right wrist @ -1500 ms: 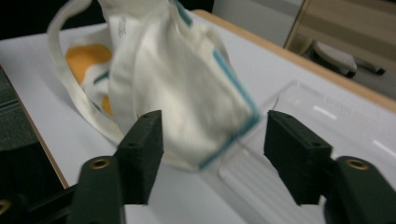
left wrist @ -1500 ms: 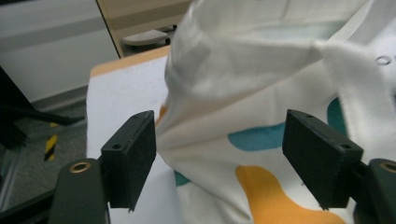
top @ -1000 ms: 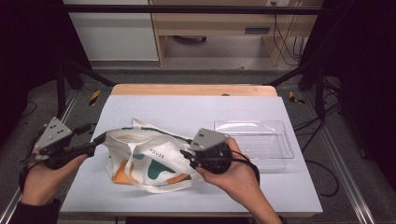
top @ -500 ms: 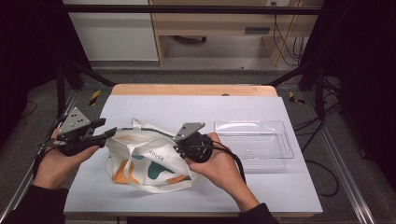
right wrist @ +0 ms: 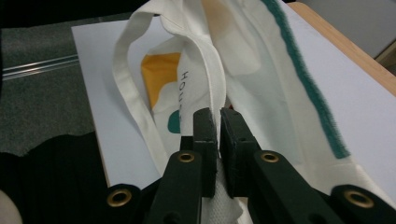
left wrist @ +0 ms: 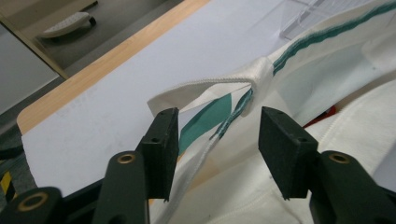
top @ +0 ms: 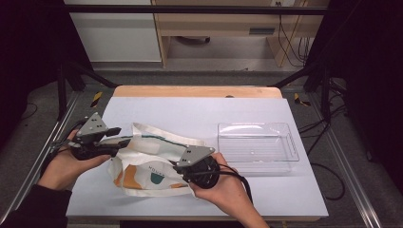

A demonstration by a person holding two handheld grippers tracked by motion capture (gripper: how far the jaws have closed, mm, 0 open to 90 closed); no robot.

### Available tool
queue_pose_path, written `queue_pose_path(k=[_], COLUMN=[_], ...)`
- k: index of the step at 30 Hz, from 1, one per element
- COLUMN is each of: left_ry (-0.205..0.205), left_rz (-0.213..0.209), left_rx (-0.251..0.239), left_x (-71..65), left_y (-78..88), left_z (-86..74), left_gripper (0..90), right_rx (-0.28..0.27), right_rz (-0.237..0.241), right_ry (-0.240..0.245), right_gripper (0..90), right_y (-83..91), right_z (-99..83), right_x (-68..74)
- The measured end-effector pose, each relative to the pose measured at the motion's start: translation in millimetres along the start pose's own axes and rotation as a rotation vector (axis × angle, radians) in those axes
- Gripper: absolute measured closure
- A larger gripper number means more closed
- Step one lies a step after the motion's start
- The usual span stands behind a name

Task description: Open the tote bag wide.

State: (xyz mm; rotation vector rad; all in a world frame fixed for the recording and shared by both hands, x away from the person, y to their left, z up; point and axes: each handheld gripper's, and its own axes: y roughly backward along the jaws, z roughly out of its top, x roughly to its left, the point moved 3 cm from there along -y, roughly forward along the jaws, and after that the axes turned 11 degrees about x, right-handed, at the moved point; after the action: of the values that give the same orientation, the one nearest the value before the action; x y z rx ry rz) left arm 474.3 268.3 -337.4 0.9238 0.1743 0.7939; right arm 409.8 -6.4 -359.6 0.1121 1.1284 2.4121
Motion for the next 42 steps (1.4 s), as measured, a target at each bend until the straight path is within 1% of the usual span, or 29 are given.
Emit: queue_pose_path(k=[2,3,4,5,7,8,9,10,11,14,16,19,20,21,22,23,24,25,26,28,29,30,31,33,35,37,39,41,42], left_ry=[0.003,-0.003,-0.01,-0.01,0.012,0.023,0.023,0.03,0.037,0.056,0.058,0.062,0.06,0.065,0.066,0.074,0.077,0.09,0.094,0.116,0.123,0.134,0.144,0.158,0.17,0.178,0.171,0.177,0.178], left_rz=[-0.01,-0.006,-0.003,-0.008,-0.009,-0.01,-0.01,-0.01,-0.012,-0.013,-0.004,0.011,0.021,0.032,0.038,0.049,0.056,0.063,0.077,0.093,0.097,0.101,0.1,0.085,0.069,0.042,0.038,0.031,0.027], left_rx=[0.02,0.031,0.047,0.052,0.056,0.06,0.06,0.063,0.062,0.052,0.051,0.034,0.036,0.022,0.022,0.011,0.011,0.017,0.015,0.012,0.011,0.012,0.013,0.014,0.02,0.011,0.013,-0.002,-0.005], left_x=[-0.4,-0.2,0.1,0.6,3.2,6.0,6.0,7.4,8.9,13.3,15.6,18.6,20.4,22.3,23.9,25.9,27.4,28.4,30.8,35.4,37.2,39.6,40.9,42.6,43.0,40.5,38.0,36.5,36.1], left_y=[-5.4,-7.9,-10.0,-12.3,-15.6,-19.1,-19.1,-20.9,-22.5,-26.4,-27.6,-25.3,-23.9,-23.3,-22.6,-22.6,-23.2,-24.4,-26.3,-33.1,-36.4,-42.7,-48.2,-59.6,-70.5,-78.6,-81.1,-81.2,-80.1], left_z=[3.5,5.7,8.0,10.8,17.5,25.0,25.0,29.1,33.4,47.2,55.8,66.8,69.5,72.5,74.0,76.5,77.6,78.0,78.2,77.1,76.2,73.9,71.6,65.9,59.8,55.0,51.5,49.8,49.2], left_gripper=[54.8,57.8,62.8,67.1,74.4,80.4,82.1,84.2,84.2,87.5,88.2,88.5,88.6,88.6,88.6,88.6,88.7,88.7,88.6,88.7,88.7,88.7,88.7,88.7,88.7,88.7,88.7,88.7,88.7], right_rx=[-0.002,-0.002,-0.006,-0.005,-0.005,0.0,0.0,0.006,0.006,0.007,0.018,0.02,0.018,0.018,0.017,0.011,0.01,0.01,0.005,-0.004,0.006,0.031,0.031,0.035,0.039,0.04,0.034,0.024,0.02], right_rz=[0.006,0.012,0.019,0.026,0.045,0.064,0.064,0.077,0.077,0.1,0.115,0.132,0.134,0.134,0.14,0.143,0.152,0.152,0.16,0.181,0.191,0.191,0.191,0.191,0.181,0.174,0.173,0.171,0.175], right_ry=[0.012,0.013,0.014,0.017,0.022,0.026,0.026,0.03,0.03,0.037,0.048,0.064,0.073,0.073,0.07,0.074,0.07,0.07,0.066,0.055,0.049,0.053,0.053,0.034,0.02,0.006,0.006,0.0,-0.004], right_gripper=[86.0,86.2,86.3,86.5,87.0,87.2,87.2,87.3,87.3,87.5,87.6,87.6,87.7,87.7,87.7,87.8,87.8,87.8,87.9,87.9,87.9,87.9,87.9,87.9,87.8,87.3,87.2,86.7,85.0], right_y=[1.2,1.4,1.1,0.5,-1.9,-5.2,-5.2,-8.5,-8.5,-11.5,-13.6,-14.4,-13.4,-13.4,-12.8,-13.2,-15.5,-15.5,-17.6,-23.8,-28.2,-35.7,-35.7,-40.0,-43.3,-46.9,-47.4,-46.8,-45.9], right_z=[-1.3,-2.4,-3.7,-5.4,-9.1,-13.1,-13.1,-17.1,-17.1,-22.3,-26.2,-31.8,-35.7,-35.7,-37.6,-38.9,-43.9,-43.9,-45.9,-50.2,-52.9,-58.4,-58.4,-62.5,-65.3,-67.4,-66.6,-64.2,-63.0], right_x=[4.3,6.6,8.8,11.1,15.4,20.6,20.6,24.9,24.9,28.9,33.8,40.9,44.8,44.8,46.2,46.8,48.9,48.9,49.0,49.3,49.9,49.9,49.9,47.1,43.7,41.3,41.0,40.7,40.8])
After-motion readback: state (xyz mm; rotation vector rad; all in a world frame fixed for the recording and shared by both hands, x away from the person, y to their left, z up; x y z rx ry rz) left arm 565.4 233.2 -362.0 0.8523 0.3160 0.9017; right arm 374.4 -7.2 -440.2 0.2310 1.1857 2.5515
